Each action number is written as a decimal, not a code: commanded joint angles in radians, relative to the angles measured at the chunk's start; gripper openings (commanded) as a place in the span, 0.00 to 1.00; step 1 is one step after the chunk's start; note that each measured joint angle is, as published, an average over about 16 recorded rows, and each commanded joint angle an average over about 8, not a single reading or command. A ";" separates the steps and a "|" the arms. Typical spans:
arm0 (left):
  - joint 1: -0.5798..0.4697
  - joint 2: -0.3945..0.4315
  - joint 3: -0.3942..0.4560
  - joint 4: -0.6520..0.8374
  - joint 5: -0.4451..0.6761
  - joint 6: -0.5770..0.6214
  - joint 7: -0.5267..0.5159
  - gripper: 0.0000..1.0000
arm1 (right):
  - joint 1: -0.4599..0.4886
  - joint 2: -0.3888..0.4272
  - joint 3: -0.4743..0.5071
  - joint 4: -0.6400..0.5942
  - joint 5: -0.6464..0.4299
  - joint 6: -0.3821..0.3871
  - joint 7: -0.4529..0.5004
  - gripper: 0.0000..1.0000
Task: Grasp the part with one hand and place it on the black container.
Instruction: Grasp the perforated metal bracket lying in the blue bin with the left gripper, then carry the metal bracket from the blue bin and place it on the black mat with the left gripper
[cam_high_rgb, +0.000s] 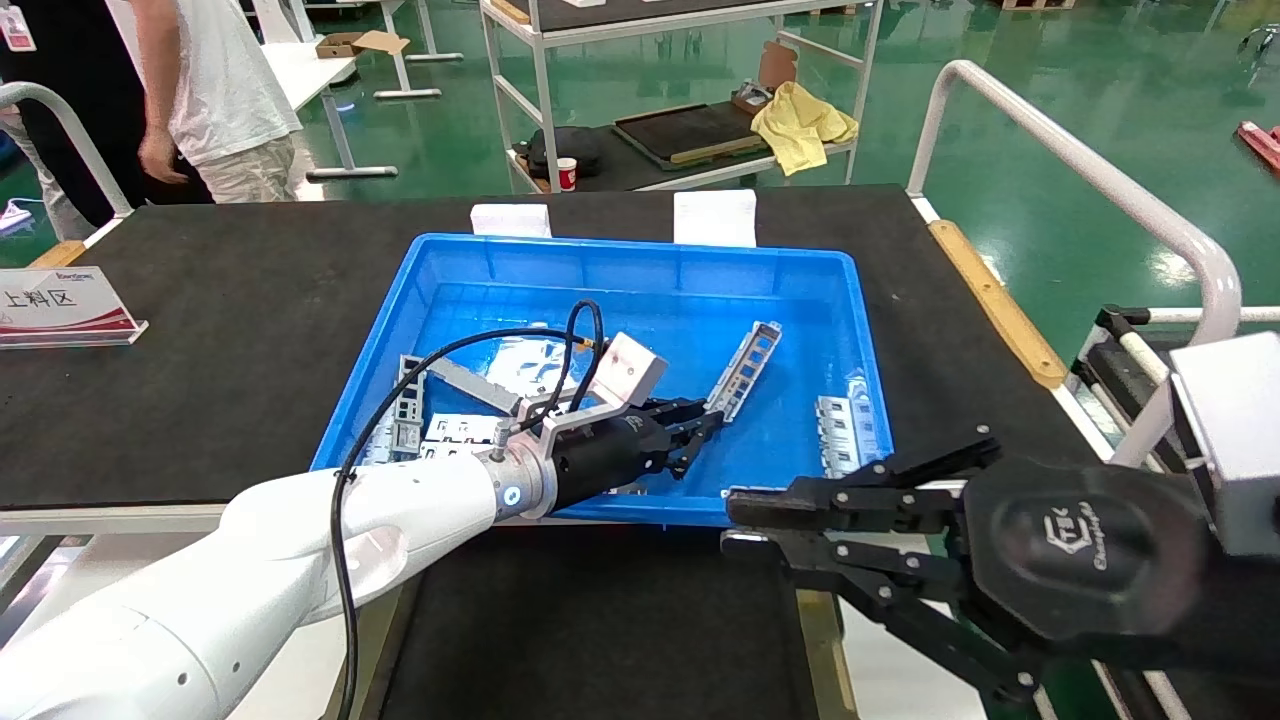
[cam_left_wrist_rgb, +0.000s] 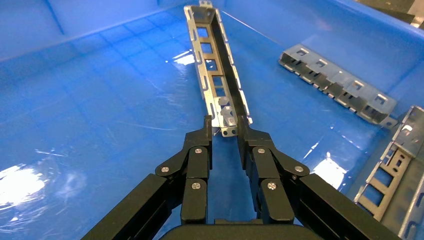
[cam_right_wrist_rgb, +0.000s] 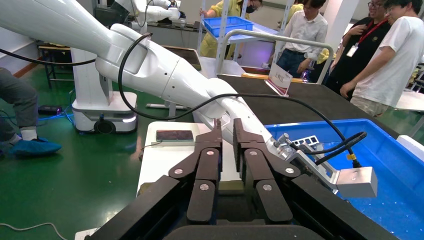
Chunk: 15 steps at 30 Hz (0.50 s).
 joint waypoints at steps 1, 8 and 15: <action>-0.002 0.000 0.006 0.003 -0.008 0.001 0.008 0.00 | 0.000 0.000 0.000 0.000 0.000 0.000 0.000 0.00; -0.024 0.001 0.014 0.018 -0.036 0.013 0.068 0.00 | 0.000 0.000 0.000 0.000 0.000 0.000 0.000 0.00; -0.052 0.001 0.031 0.030 -0.055 -0.037 0.100 0.00 | 0.000 0.000 0.000 0.000 0.000 0.000 0.000 0.00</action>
